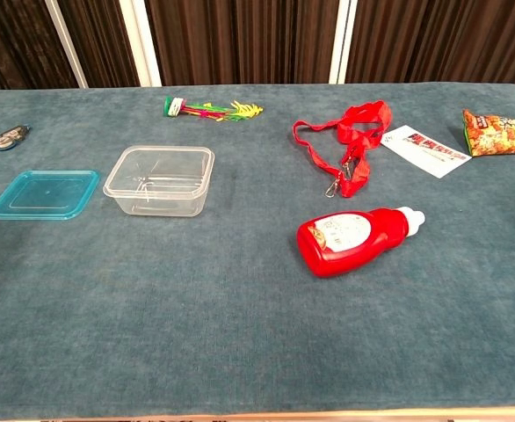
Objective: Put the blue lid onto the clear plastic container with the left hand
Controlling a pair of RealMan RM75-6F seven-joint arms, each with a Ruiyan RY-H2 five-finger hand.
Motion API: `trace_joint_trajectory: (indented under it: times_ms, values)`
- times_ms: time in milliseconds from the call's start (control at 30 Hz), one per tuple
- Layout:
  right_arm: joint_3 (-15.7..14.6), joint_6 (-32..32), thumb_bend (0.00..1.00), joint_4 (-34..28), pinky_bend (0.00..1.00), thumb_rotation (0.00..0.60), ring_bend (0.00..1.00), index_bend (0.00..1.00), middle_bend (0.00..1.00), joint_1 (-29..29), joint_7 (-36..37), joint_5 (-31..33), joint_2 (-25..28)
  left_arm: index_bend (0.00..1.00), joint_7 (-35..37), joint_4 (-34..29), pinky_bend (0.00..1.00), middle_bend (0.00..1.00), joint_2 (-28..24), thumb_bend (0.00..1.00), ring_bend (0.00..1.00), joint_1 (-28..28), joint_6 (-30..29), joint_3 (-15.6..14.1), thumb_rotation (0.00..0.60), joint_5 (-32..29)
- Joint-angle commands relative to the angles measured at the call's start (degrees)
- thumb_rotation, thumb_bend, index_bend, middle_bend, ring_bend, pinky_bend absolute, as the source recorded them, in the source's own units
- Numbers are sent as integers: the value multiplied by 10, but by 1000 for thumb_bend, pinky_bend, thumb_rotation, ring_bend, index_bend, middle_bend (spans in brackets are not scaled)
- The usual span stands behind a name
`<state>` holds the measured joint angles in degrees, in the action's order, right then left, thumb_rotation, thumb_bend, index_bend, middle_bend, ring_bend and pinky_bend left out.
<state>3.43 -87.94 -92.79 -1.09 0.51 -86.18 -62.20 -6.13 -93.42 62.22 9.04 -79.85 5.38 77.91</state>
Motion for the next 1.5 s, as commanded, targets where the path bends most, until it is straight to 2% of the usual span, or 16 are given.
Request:
trace_joint_trajectory:
  times_ms: [33, 200, 400, 533, 700, 900, 1167, 1500]
  values:
    - [1, 1, 394, -5, 0, 600, 32, 56, 38, 2, -4, 5, 1, 0, -22, 18, 0, 0, 6, 128, 0, 27, 43, 16, 600, -32]
    - [1, 2, 394, -14, 0, 600, 32, 56, 39, 4, -11, 11, 1, 0, -17, 39, 7, 0, -8, 127, 0, 76, 132, 27, 600, -53]
    - [4, 8, 394, -21, 0, 600, 32, 56, 39, 4, -11, 23, 0, 0, -44, 47, 7, 0, -7, 120, 0, 121, 182, 49, 600, -84]
    - [7, 13, 393, -23, 0, 600, 32, 57, 39, 3, -10, 33, -1, 0, -64, 59, 7, 0, 10, 100, 0, 148, 227, 50, 600, -119]
    - [10, 19, 393, -24, 0, 600, 32, 56, 39, 3, -4, 43, 1, 0, -102, 109, 3, 0, 44, 100, 0, 195, 285, 52, 600, -159]
    - [14, 22, 393, -25, 0, 600, 32, 57, 39, 3, -3, 54, 2, 0, -146, 157, 1, 0, 89, 98, 0, 228, 315, 43, 600, -187]
    - [15, 25, 393, -29, 0, 600, 32, 57, 38, 4, -4, 62, 2, 0, -173, 222, 0, 0, 138, 73, 0, 274, 382, 36, 600, -244]
    - [17, 28, 394, -33, 0, 600, 32, 56, 39, 5, -10, 70, 2, 0, -171, 265, 0, 20, 167, 73, 0, 310, 424, 26, 600, -248]
